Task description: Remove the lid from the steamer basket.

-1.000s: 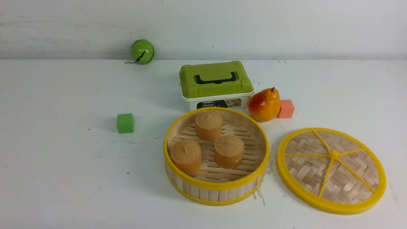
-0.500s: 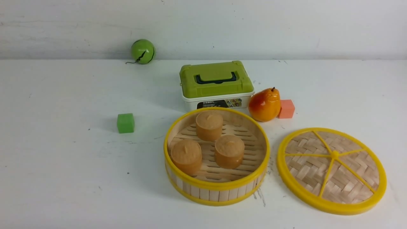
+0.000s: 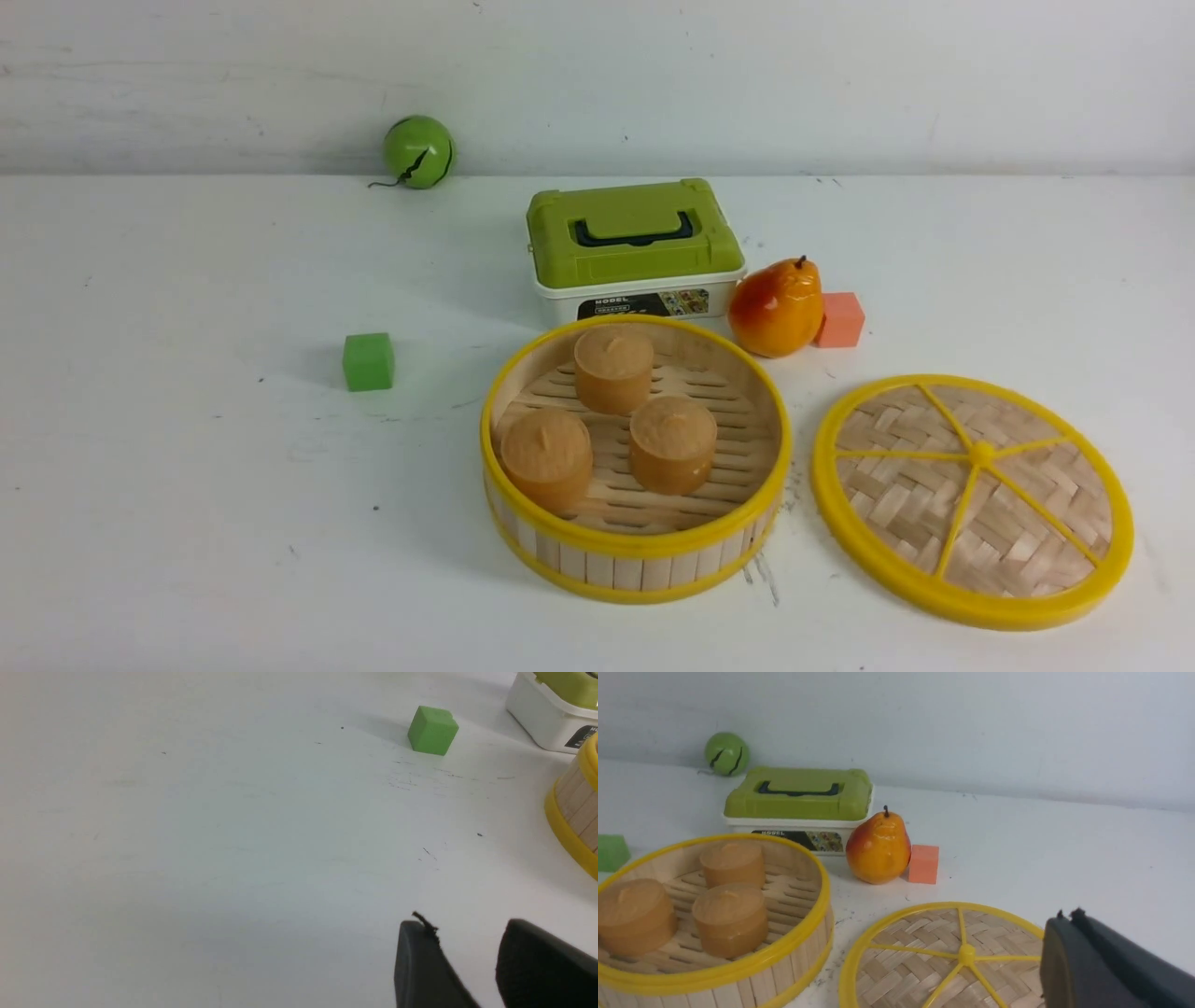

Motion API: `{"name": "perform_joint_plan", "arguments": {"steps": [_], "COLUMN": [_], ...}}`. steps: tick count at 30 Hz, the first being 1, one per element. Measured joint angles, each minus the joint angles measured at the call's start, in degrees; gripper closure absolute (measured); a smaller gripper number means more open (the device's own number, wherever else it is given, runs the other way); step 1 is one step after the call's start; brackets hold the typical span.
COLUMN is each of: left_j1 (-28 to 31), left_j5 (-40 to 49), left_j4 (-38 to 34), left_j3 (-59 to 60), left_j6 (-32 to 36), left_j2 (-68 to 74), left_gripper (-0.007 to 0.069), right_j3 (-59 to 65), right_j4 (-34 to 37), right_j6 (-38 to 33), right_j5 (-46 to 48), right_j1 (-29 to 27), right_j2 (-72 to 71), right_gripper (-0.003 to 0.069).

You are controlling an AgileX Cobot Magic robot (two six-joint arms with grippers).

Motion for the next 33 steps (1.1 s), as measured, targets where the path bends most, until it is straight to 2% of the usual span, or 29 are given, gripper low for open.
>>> {"name": "perform_joint_plan", "arguments": {"steps": [2,4,6,12,16,21,25,33], "left_j1": [0.00,0.00,0.00,0.00,0.00,0.00,0.00,0.00], "left_j5": [0.00,0.00,-0.03,-0.03,-0.03,-0.03,-0.03,-0.03], "left_j4": [0.00,0.00,0.00,0.00,0.00,0.00,0.00,0.00], "left_j3": [0.00,0.00,0.00,0.00,0.00,0.00,0.00,0.00], "left_j6": [0.00,0.00,0.00,0.00,0.00,0.00,0.00,0.00], "left_j2": [0.00,0.00,0.00,0.00,0.00,0.00,0.00,0.00], "left_gripper": [0.0385,0.0385,0.0385,0.0385,0.0385,0.0385,0.0385,0.0386], "right_j3": [7.38,9.32,10.37,10.37,10.37,10.37,9.97,9.92], "right_j4": [-3.22,-3.99,-5.02,-7.10,-8.30,-10.76,-12.43,-12.65], "right_j6": [5.11,7.31,9.94,10.50,10.94,15.85,18.64,19.43], "right_j5": [-4.79,-4.43,0.28,10.38,14.13,18.76,20.96,21.33], "right_j1": [-1.04,-1.67,-3.71,-7.47,-8.05,-8.05,-8.05,-8.05], "right_j2": [-6.38,-8.41,-13.12,-15.90,-15.90,-15.90,-15.90,-15.90], "right_gripper": [0.0678,0.0678,0.0678,0.0678,0.0678,0.0678,0.0678,0.0678]}}
